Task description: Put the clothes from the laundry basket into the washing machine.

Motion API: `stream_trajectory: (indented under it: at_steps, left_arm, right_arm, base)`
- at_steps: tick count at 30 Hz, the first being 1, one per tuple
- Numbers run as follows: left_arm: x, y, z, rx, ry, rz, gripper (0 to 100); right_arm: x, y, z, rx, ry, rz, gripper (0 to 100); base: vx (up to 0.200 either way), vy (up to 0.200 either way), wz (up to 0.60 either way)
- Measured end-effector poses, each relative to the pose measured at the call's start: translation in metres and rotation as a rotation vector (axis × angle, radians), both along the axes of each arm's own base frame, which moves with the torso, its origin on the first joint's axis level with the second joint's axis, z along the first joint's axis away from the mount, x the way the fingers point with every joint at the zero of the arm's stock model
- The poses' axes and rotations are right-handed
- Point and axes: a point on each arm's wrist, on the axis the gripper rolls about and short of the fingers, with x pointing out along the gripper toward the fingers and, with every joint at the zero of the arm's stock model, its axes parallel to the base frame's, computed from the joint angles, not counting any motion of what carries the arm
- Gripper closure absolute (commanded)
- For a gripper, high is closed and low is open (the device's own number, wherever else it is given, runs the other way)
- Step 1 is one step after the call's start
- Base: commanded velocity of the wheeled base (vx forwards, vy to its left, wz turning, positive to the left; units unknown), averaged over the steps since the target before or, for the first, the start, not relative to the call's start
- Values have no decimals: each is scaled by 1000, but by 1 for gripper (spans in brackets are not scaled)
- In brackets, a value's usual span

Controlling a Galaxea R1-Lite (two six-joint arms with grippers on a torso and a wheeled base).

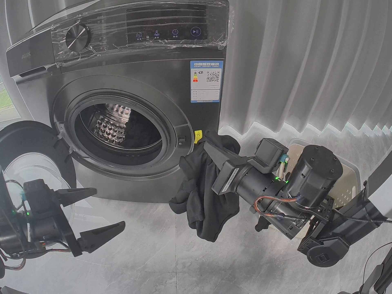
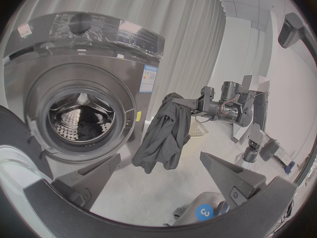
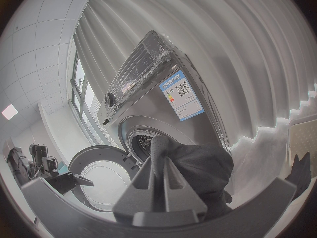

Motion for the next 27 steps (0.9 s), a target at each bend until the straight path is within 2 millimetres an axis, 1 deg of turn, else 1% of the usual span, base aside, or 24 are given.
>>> stream_trajectory:
  at_steps: [4,12,17,22,27]
  left_arm:
    - [18,-17,-8,-7,29,-48,0]
    - [42,-48,-29,3,121,-116,0]
    - [53,-66,-36,-43,205,-124,0]
    - [64,-85,-37,-88,266,-117,0]
    - [81,-101,-40,-109,296,-42,0]
  right_arm:
    - [1,0,-1,1,2,-2,100]
    - [2,0,-2,-1,4,-6,100]
    - [3,0,-2,-1,6,-7,100]
    - [2,0,-3,-3,8,-8,100]
    - [2,0,-3,0,6,-9,100]
  base:
    - [0,0,0]
    - [0,0,0]
    - [0,0,0]
    - [0,0,0]
    - [0,0,0]
